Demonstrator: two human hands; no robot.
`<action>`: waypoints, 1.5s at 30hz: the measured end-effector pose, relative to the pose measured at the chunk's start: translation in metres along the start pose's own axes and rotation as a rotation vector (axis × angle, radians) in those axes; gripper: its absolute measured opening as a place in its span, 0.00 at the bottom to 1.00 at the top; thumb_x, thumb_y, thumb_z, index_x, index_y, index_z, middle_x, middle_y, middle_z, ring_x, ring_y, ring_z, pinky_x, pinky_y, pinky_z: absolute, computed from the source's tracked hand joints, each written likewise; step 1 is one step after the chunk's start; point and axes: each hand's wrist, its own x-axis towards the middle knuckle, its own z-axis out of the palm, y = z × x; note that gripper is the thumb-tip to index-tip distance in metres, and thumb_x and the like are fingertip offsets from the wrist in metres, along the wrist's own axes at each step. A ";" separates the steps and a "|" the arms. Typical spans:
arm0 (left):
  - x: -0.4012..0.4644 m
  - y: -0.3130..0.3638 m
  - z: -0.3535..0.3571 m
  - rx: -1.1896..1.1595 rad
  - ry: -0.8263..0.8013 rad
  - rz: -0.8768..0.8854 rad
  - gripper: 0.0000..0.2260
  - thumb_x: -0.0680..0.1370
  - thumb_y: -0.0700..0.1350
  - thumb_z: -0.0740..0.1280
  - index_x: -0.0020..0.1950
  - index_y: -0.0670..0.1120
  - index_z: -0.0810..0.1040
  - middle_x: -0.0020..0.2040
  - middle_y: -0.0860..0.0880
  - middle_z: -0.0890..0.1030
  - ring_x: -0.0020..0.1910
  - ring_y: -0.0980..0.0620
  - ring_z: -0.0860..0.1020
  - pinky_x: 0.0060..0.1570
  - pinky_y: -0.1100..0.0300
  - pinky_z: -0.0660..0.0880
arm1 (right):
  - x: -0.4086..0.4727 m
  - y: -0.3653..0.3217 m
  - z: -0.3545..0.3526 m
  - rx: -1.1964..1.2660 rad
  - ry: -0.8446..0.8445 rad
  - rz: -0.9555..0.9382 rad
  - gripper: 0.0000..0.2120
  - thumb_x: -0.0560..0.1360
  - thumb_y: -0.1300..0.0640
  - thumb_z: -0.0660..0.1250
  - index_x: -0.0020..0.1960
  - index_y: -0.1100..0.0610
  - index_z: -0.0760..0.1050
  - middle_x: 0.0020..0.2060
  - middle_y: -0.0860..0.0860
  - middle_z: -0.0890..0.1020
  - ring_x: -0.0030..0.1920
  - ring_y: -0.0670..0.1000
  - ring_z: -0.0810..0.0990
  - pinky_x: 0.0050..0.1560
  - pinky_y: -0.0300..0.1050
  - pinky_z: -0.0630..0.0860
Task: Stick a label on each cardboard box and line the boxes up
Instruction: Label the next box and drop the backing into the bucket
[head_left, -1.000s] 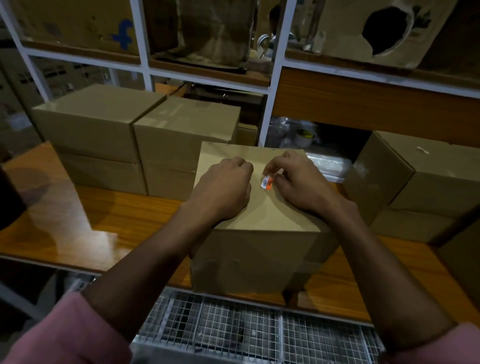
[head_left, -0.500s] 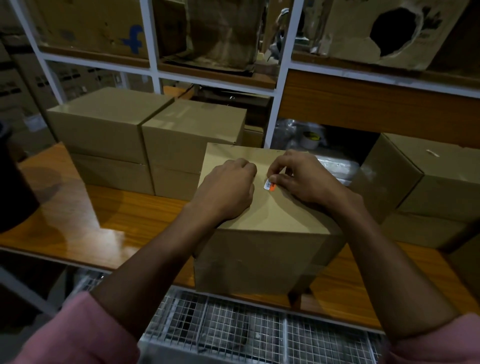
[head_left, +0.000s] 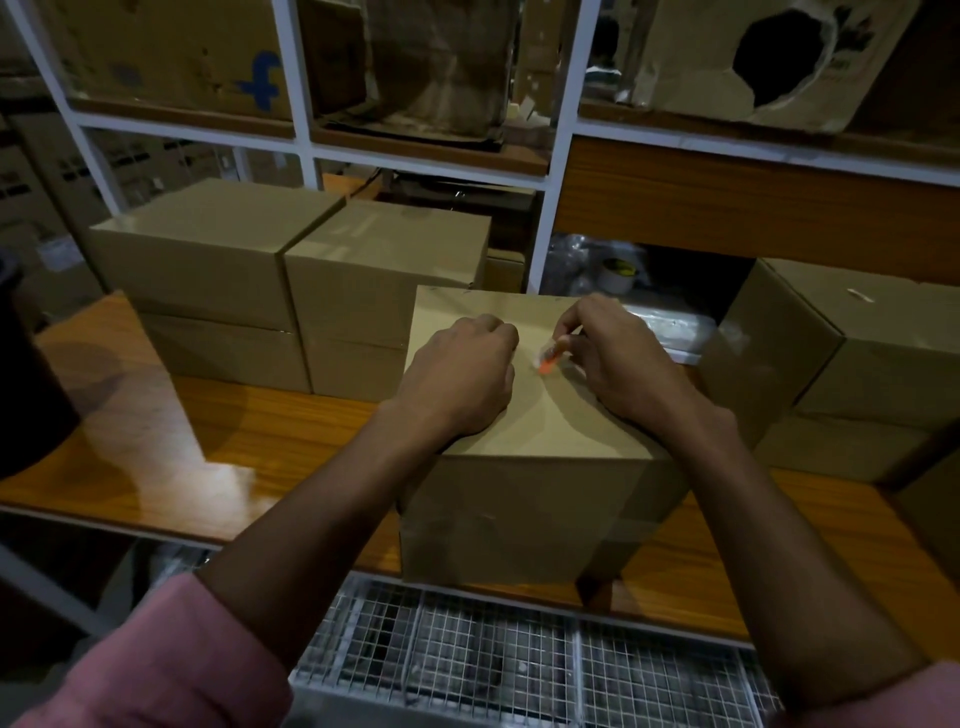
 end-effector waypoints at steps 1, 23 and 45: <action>0.000 0.000 -0.001 -0.001 -0.003 0.005 0.12 0.83 0.46 0.59 0.62 0.45 0.77 0.60 0.45 0.78 0.57 0.45 0.76 0.53 0.48 0.76 | -0.001 -0.001 -0.001 -0.005 0.027 0.011 0.09 0.78 0.65 0.68 0.51 0.53 0.73 0.49 0.48 0.74 0.48 0.51 0.75 0.46 0.45 0.74; -0.015 -0.008 -0.027 -0.024 0.403 -0.192 0.10 0.79 0.39 0.66 0.60 0.41 0.79 0.54 0.43 0.81 0.53 0.45 0.78 0.51 0.57 0.69 | 0.018 -0.052 0.017 0.269 0.281 0.148 0.02 0.78 0.56 0.70 0.50 0.52 0.79 0.48 0.48 0.80 0.45 0.42 0.78 0.43 0.32 0.75; -0.143 -0.275 -0.127 -0.067 0.457 -0.426 0.15 0.76 0.46 0.69 0.61 0.42 0.77 0.54 0.45 0.80 0.53 0.44 0.78 0.49 0.47 0.77 | 0.154 -0.314 0.178 0.485 0.156 0.149 0.01 0.76 0.54 0.72 0.47 0.50 0.82 0.43 0.42 0.84 0.44 0.40 0.81 0.46 0.43 0.81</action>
